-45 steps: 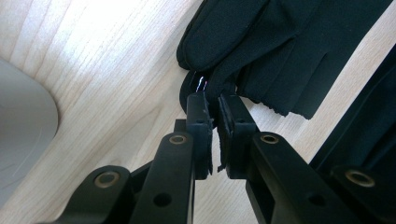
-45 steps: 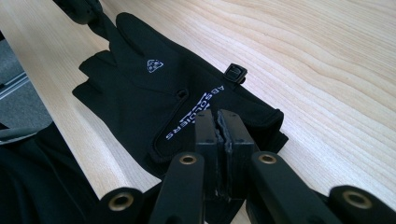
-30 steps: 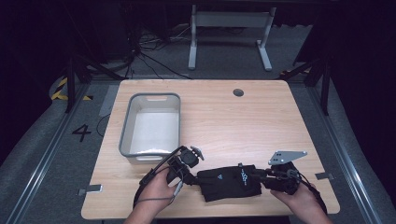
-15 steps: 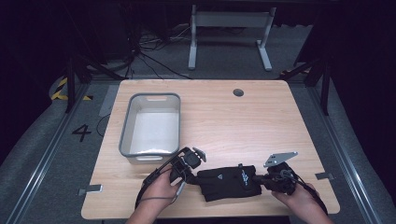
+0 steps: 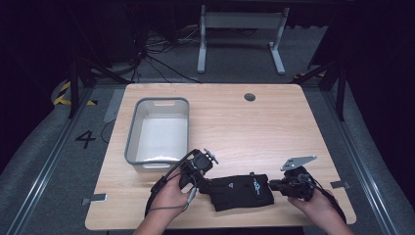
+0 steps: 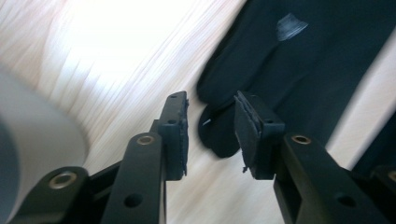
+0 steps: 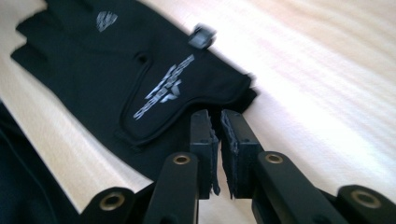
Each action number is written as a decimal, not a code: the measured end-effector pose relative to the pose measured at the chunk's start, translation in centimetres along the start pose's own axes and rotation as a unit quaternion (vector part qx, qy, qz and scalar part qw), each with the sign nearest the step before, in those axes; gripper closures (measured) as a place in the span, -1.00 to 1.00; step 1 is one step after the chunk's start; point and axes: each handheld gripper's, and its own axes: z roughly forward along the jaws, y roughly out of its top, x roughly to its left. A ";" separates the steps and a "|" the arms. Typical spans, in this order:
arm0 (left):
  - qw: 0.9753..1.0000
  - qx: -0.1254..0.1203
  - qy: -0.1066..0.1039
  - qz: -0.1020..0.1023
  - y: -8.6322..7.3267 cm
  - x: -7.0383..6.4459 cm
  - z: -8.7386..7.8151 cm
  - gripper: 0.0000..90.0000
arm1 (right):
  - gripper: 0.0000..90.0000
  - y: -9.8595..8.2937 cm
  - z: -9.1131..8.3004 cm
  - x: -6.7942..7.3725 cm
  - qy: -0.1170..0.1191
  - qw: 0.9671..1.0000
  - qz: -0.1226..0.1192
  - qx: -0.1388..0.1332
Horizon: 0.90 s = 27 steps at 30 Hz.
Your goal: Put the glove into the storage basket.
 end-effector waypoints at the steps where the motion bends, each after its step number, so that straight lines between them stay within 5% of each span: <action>1: 1.000 -0.004 -0.007 0.008 0.3 -0.2 -0.2 0.40 | 0.81 0.0 -0.2 -0.3 -0.003 1.000 0.006 -0.008; 9: 0.997 -0.018 -0.057 0.055 2.6 -1.9 0.6 0.20 | 0.67 -0.3 -1.4 -3.0 -0.008 0.998 0.040 -0.040; 16: 0.989 -0.024 -0.115 0.089 4.6 -2.6 2.9 0.06 | 0.58 -0.5 -1.7 -3.8 0.001 0.997 0.061 -0.052; 27: 0.987 0.020 -0.116 0.113 5.7 -4.0 6.2 -0.22 | 0.46 -0.5 -2.1 -3.2 0.015 0.996 0.062 -0.060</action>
